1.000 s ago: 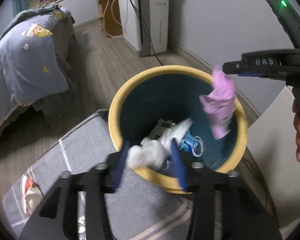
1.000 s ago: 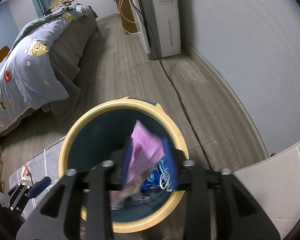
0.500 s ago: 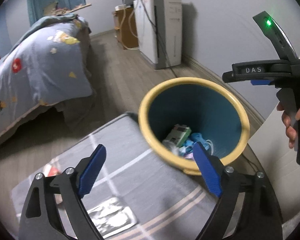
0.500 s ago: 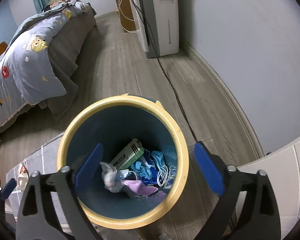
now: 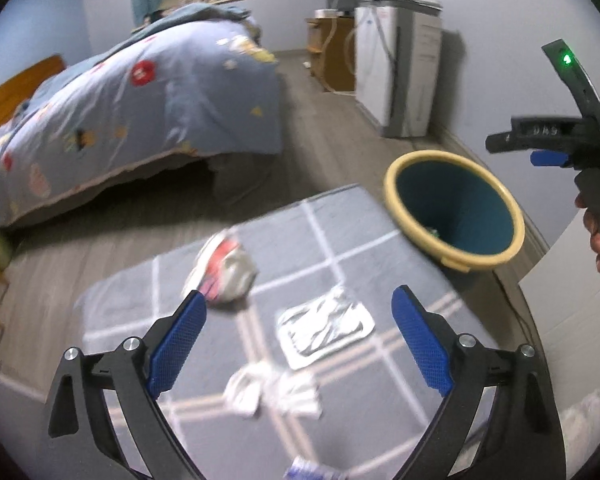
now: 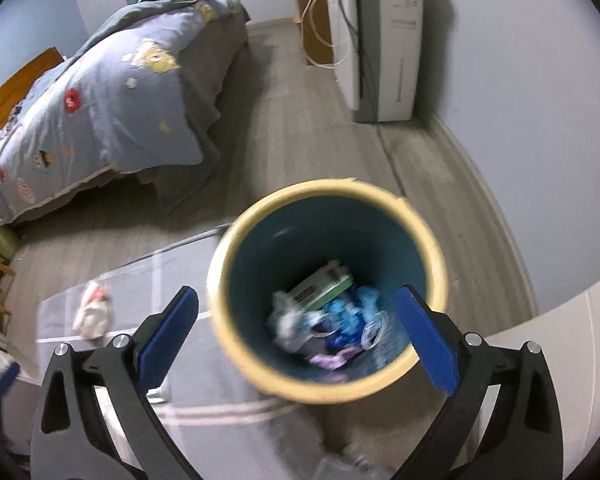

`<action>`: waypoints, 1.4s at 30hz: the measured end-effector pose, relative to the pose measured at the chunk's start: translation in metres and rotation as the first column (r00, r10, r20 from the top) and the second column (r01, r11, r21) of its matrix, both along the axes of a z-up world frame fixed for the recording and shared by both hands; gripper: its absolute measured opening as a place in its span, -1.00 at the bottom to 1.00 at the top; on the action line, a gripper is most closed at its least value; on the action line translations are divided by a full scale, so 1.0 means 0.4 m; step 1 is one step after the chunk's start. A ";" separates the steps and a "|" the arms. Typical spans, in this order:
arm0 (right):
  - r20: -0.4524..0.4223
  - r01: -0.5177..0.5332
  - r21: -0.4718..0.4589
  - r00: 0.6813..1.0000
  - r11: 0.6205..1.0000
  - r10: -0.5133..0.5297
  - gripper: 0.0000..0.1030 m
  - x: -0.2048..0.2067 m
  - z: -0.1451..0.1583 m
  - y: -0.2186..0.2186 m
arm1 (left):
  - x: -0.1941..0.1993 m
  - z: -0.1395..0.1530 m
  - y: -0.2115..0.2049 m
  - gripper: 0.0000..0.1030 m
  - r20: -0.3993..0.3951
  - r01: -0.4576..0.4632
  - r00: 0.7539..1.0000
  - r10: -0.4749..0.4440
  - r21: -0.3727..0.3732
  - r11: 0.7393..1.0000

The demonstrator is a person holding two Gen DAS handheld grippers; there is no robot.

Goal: Collect trash
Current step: 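Move both grippers back toward the cushion, then grasp the COLTALIN toothpaste box with the left gripper while the right grasps the foil tray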

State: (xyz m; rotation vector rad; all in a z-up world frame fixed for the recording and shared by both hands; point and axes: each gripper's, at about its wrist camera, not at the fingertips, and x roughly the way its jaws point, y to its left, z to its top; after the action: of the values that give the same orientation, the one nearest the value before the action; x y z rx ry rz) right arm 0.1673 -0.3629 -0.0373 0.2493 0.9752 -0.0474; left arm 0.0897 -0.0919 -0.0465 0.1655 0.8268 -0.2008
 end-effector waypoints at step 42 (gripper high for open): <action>-0.134 -0.227 -0.025 0.966 0.973 0.222 0.89 -0.104 -0.053 0.411 | -0.201 -0.350 0.087 0.18 -0.272 0.110 0.956 -0.106 -0.003 0.994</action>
State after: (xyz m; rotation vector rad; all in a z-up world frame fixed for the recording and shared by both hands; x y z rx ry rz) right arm 0.1256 -0.1987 -0.0586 0.0982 1.1263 0.1261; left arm 0.0092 -0.0571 -0.1865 0.1974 1.0936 -0.3267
